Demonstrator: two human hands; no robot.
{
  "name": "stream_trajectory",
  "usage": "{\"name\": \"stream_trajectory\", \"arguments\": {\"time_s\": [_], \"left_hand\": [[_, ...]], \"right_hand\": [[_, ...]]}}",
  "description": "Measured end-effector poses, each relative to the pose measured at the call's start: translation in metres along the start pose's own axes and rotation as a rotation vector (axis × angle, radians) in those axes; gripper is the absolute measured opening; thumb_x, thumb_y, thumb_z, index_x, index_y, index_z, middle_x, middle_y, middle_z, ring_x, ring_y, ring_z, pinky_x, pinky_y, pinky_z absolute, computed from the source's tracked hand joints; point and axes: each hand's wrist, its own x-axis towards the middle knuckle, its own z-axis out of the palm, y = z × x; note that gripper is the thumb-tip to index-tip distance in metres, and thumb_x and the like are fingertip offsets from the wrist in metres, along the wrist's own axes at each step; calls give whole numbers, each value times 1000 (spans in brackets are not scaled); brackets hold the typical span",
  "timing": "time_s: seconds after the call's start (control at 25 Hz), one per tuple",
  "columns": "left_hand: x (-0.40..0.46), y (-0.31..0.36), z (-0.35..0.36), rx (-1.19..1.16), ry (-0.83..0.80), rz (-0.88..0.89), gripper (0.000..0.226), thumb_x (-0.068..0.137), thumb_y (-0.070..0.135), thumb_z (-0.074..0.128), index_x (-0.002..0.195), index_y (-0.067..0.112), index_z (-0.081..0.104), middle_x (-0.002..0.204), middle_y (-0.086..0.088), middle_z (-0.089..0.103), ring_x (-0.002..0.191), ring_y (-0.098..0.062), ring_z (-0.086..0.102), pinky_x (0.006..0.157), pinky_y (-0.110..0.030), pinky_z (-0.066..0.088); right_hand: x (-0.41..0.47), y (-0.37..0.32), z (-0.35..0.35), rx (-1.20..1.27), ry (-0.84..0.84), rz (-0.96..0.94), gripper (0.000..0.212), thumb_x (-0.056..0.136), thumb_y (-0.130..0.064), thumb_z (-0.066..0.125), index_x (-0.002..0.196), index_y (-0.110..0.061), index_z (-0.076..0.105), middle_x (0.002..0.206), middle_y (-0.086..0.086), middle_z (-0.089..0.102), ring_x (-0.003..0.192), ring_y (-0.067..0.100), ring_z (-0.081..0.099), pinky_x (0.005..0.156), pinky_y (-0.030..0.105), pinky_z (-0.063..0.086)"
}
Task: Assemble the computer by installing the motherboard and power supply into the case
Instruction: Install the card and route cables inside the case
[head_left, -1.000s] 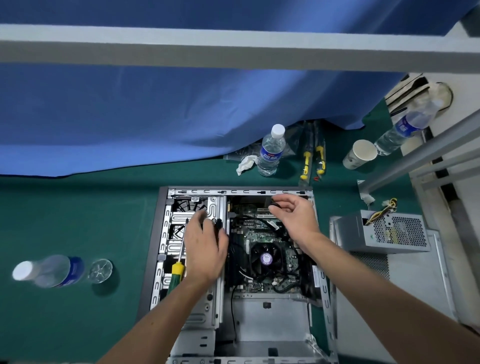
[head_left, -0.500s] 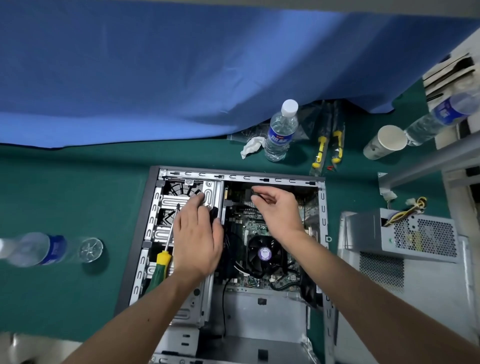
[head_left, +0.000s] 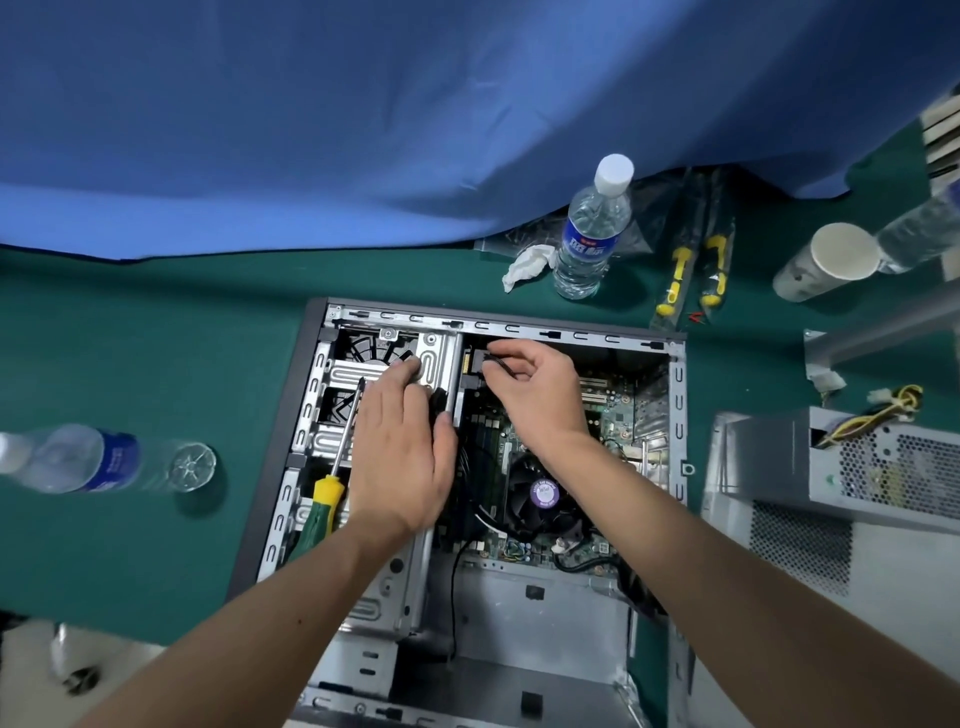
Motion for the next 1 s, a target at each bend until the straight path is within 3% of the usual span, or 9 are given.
{"name": "stream_trajectory", "arguments": {"time_s": [0.2, 0.6, 0.84, 1.0], "left_hand": [[-2, -2, 0, 14, -10, -7, 22, 99, 31, 34, 99, 13, 46, 138, -7, 42, 131, -24, 38, 114, -38, 28], [-3, -1, 0, 13, -19, -18, 20, 99, 31, 34, 97, 14, 45, 140, -6, 40, 132, -23, 36, 114, -39, 26], [-2, 0, 1, 17, -12, -14, 20, 98, 32, 34, 96, 15, 44, 139, -7, 41, 131, -23, 36, 113, -37, 25], [-1, 1, 2, 13, -6, -10, 19, 97, 32, 34, 95, 16, 42, 138, -6, 41, 129, -24, 37, 111, -38, 26]], "right_hand": [[-4, -2, 4, -54, 7, 8, 17, 86, -22, 69, 102, -25, 75, 96, -15, 72, 93, -5, 63, 87, 22, 53], [-2, 1, 6, -46, -25, -13, 16, 88, -21, 71, 103, -21, 75, 88, -23, 67, 82, -15, 60, 76, 6, 47], [6, -3, 3, -92, -31, -36, 18, 86, -18, 73, 103, -18, 78, 96, -11, 74, 84, -4, 64, 87, 16, 51], [10, -5, 4, -101, -19, 15, 15, 84, -18, 76, 99, -21, 79, 87, -16, 71, 79, -7, 63, 82, 13, 49]]}}
